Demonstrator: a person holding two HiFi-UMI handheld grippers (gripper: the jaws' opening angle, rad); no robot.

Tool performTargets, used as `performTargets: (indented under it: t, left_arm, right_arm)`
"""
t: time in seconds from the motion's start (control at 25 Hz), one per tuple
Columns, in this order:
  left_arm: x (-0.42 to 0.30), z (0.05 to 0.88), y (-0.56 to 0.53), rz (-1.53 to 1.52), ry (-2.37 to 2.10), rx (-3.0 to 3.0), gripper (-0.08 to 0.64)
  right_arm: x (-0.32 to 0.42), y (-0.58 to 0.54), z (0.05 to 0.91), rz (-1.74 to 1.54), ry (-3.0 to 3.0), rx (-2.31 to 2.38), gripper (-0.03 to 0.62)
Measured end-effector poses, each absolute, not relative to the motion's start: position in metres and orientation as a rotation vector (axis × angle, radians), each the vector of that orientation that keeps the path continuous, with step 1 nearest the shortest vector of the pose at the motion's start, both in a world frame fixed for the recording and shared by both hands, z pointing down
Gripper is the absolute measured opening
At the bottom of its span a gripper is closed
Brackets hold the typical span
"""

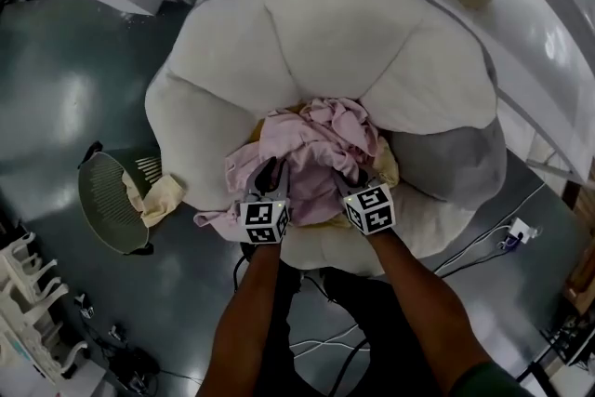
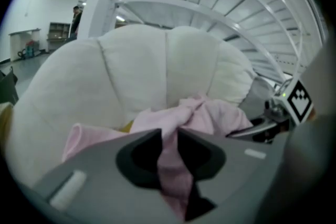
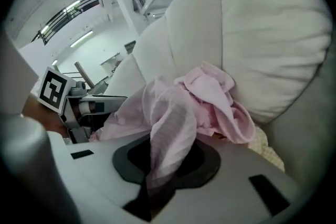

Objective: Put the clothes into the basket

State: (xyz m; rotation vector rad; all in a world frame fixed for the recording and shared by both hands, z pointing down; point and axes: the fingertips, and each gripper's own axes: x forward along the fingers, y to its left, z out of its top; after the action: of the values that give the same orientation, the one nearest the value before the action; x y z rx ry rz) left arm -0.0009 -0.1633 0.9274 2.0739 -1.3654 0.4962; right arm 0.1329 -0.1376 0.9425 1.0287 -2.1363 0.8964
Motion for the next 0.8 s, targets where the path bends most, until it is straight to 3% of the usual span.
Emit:
performTargets:
  t: [0.12,0.48,0.8]
  left_arm:
    - [-0.001,0.893,-0.166,0.465,-1.422,2.117,0.058]
    - [-0.042,0.722,-0.150,0.224,-1.689,2.106,0.058]
    - [-0.087,0.569,-0.138,0.075,-1.819,2.187,0.054]
  right_arm:
    - [0.120,-0.135,0.900,0.862,-2.215,1.050,0.073]
    - [0.063,-0.089,0.717,0.889,-2.503,0.991,0.069]
    - [0.000,-0.082,0.552,0.707,-2.755,0.829,0.069]
